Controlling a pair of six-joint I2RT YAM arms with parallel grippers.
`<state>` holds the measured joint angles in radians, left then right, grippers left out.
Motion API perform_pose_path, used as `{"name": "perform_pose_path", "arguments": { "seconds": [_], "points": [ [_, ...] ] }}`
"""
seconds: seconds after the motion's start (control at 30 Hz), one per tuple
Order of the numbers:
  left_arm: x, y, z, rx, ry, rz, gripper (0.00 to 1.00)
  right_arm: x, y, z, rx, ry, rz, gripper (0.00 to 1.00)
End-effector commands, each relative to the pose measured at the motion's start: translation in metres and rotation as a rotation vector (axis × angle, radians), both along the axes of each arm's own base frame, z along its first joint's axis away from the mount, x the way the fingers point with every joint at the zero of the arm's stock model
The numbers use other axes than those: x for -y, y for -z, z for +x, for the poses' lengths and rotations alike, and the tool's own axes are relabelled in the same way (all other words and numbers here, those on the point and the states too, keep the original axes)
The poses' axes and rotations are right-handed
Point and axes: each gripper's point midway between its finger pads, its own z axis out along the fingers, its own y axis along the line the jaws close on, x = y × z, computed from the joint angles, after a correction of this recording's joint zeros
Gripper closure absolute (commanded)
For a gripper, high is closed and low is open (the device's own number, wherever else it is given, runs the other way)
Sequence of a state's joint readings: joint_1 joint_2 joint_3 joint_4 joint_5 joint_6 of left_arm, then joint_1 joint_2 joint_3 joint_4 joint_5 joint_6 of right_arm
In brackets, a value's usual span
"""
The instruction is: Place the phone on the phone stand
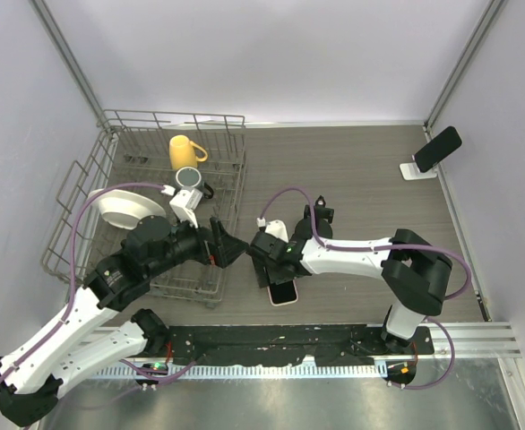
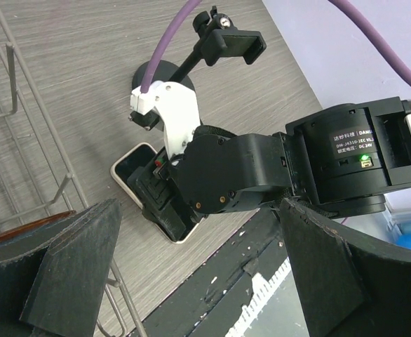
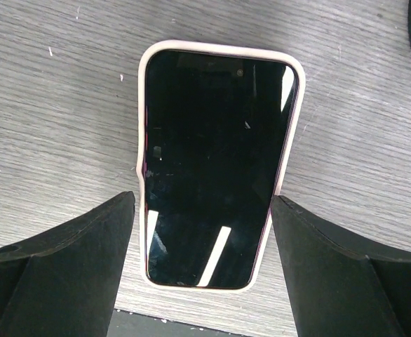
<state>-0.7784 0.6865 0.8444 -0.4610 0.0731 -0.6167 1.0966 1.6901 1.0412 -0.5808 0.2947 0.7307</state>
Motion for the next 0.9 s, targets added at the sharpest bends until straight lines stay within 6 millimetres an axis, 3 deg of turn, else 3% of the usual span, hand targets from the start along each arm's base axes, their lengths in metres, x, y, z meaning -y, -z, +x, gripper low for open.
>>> {"name": "perform_pose_path", "arguments": {
  "seconds": [0.0,0.27,0.67,0.87],
  "points": [
    [0.002,-0.026,0.002,0.065,0.014,-0.043,0.00,0.002,0.009,0.004,0.007,0.004,-0.019,0.16],
    [0.001,-0.025,0.001,0.064,0.013,-0.044,0.00,0.008,0.006,0.007,0.020,0.016,-0.063,0.16],
    [0.000,-0.024,0.000,0.061,0.013,-0.042,0.00,0.005,0.029,0.004,-0.033,0.023,-0.056,0.16],
    [-0.001,-0.023,0.000,0.062,0.010,-0.041,0.00,0.014,0.019,0.009,0.002,0.018,-0.123,0.16]
  ]
}}
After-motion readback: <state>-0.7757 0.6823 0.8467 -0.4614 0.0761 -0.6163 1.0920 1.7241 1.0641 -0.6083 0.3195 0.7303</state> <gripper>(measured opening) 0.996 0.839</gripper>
